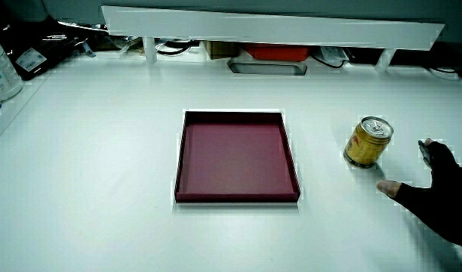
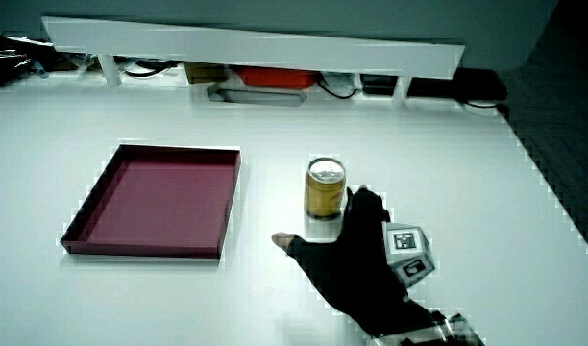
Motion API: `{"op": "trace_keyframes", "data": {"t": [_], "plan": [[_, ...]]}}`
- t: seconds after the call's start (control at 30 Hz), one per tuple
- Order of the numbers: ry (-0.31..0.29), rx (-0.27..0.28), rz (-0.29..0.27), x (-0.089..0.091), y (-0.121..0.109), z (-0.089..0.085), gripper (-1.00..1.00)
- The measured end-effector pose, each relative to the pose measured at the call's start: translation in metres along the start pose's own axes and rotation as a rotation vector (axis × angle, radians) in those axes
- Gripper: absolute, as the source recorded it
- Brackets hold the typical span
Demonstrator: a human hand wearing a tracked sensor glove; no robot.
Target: Pick red bull from desk
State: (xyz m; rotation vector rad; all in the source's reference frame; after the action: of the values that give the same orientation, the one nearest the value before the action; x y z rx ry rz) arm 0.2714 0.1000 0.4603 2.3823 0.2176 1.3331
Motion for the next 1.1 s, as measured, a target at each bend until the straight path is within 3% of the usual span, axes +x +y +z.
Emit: {"op": "trace_keyframes", "data": {"t": [0.03,0.13,0.17,0.2,0.23,0.27,0.3,0.33,0.53,0.6,0.73,0.77,0.83,1.1], "plan": [[-0.013,-0.006,-0.035,0.004,0.003,0.0,0.0],[0.052,-0.008,0.001,0.009,0.012,0.0,0.0],[0.036,-0.005,-0.006,0.012,0.015,0.0,0.0],[0.071,-0.01,0.01,0.012,0.018,0.0,0.0],[0.047,-0.01,-0.029,0.015,0.021,0.0,0.0],[0.091,-0.02,-0.013,0.014,0.024,0.0,0.0],[0.071,-0.013,-0.035,0.017,0.027,0.001,0.0],[0.103,-0.012,-0.029,0.016,0.03,0.001,0.0],[0.136,-0.03,-0.078,0.023,0.052,0.0,0.0],[0.183,-0.037,-0.091,0.023,0.058,-0.002,0.0],[0.213,-0.041,-0.073,0.024,0.072,-0.003,0.0],[0.209,-0.039,-0.094,0.023,0.075,-0.003,0.0],[0.218,-0.031,-0.075,0.022,0.08,-0.003,0.0],[0.257,-0.027,-0.092,0.025,0.096,-0.007,0.0]]}}
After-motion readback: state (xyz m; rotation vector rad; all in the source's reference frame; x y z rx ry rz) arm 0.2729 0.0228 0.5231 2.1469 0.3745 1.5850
